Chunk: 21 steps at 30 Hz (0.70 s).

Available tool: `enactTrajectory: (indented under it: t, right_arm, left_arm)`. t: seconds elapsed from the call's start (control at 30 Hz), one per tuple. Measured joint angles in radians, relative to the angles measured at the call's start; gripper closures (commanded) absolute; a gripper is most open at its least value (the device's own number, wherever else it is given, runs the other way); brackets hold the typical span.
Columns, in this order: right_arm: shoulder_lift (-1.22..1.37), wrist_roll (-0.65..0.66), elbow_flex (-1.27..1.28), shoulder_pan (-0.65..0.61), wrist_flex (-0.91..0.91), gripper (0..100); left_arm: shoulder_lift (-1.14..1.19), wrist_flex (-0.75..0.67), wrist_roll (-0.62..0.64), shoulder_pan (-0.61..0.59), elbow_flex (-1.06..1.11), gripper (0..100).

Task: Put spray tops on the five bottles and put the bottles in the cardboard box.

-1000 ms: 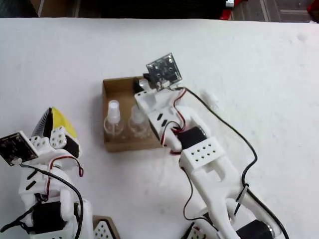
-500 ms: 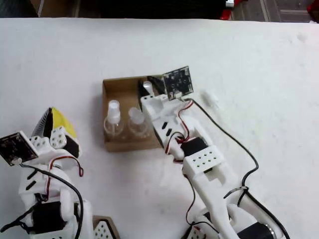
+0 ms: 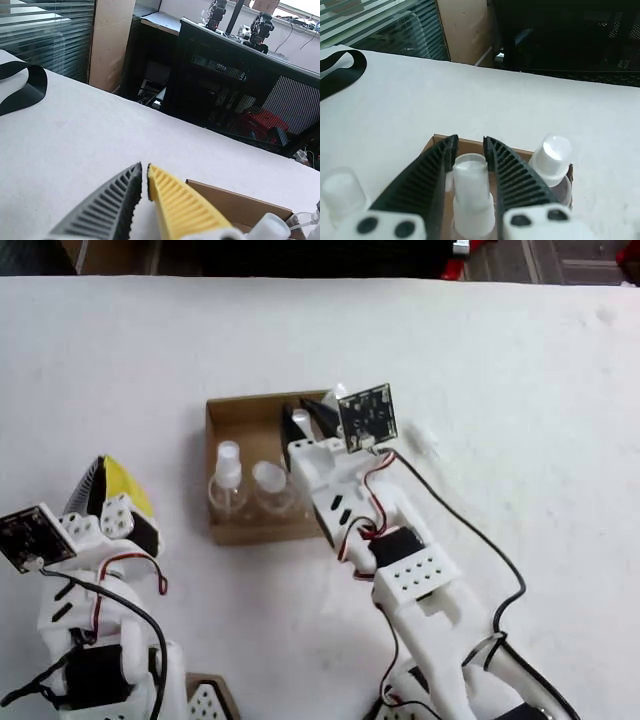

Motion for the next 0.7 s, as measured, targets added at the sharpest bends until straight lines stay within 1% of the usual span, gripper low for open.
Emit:
enactTrajectory:
  t: [0.13, 0.37, 0.57, 0.7]
  right_arm:
    - [0.0, 0.0, 0.002, 0.0, -0.005, 98.2]
    - [0.008, 0.0, 0.02, 0.0, -0.087, 98.2]
    - [0.117, 0.0, -0.034, 0.0, -0.12, 98.2]
    - [0.132, 0.0, -0.051, 0.0, -0.12, 98.2]
  left_arm:
    - [0.0, 0.0, 0.0, 0.0, 0.0, 98]
    - [0.0, 0.0, 0.0, 0.0, 0.0, 98]
    - [0.0, 0.0, 0.0, 0.0, 0.0, 98]
    - [0.0, 0.0, 0.0, 0.0, 0.0, 98]
